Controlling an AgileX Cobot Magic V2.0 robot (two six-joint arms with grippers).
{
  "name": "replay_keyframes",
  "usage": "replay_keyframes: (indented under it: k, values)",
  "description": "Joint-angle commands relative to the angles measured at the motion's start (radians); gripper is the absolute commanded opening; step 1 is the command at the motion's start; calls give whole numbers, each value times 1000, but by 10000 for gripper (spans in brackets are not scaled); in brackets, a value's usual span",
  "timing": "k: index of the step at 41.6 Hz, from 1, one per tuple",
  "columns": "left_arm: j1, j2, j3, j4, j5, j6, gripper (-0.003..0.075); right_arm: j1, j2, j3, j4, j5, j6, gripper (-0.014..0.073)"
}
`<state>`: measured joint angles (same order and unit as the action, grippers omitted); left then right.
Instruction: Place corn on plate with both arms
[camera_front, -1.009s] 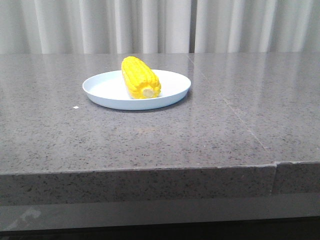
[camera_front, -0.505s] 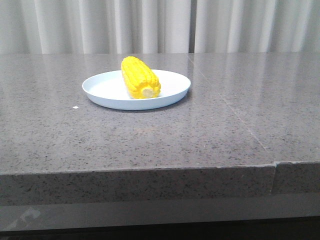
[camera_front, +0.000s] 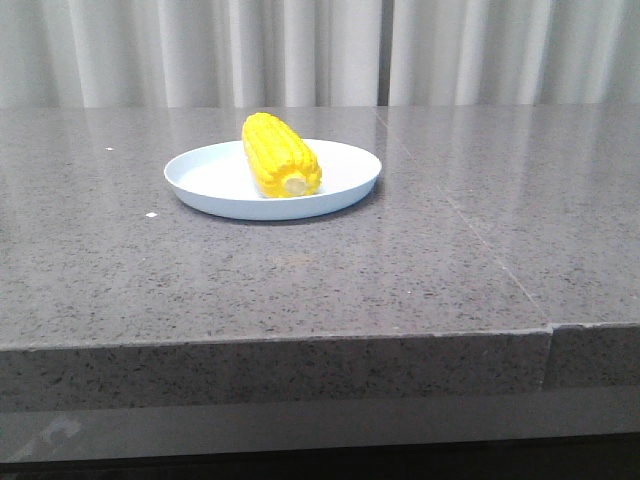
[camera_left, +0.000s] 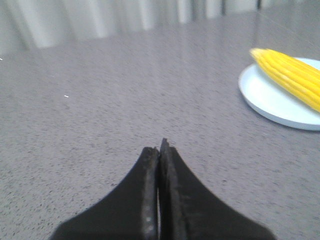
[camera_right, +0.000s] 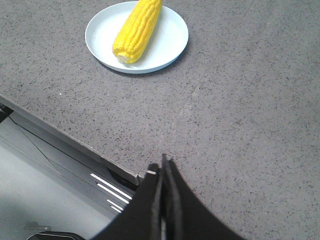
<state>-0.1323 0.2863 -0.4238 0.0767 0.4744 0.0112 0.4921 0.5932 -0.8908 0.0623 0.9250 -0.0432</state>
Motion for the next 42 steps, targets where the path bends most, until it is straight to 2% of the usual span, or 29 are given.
replay_keyframes:
  k: [1, 8, 12, 23, 42]
  values:
    - [49, -79, 100, -27, -230, -11, -20, -2, 1, -22, -2, -69, -4, -68]
    - [99, -205, 311, -49, -443, -11, -20, -2, 1, -22, -2, -69, -4, -68]
    - [109, -257, 375, -49, -497, -11, -20, -2, 1, -22, -2, -69, -4, -68]
    - [138, -312, 431, -49, -528, -11, -20, -2, 1, -22, -2, -67, -4, -68]
    - [138, -310, 431, -60, -521, -11, -20, -2, 1, -22, -2, -68, -4, -68]
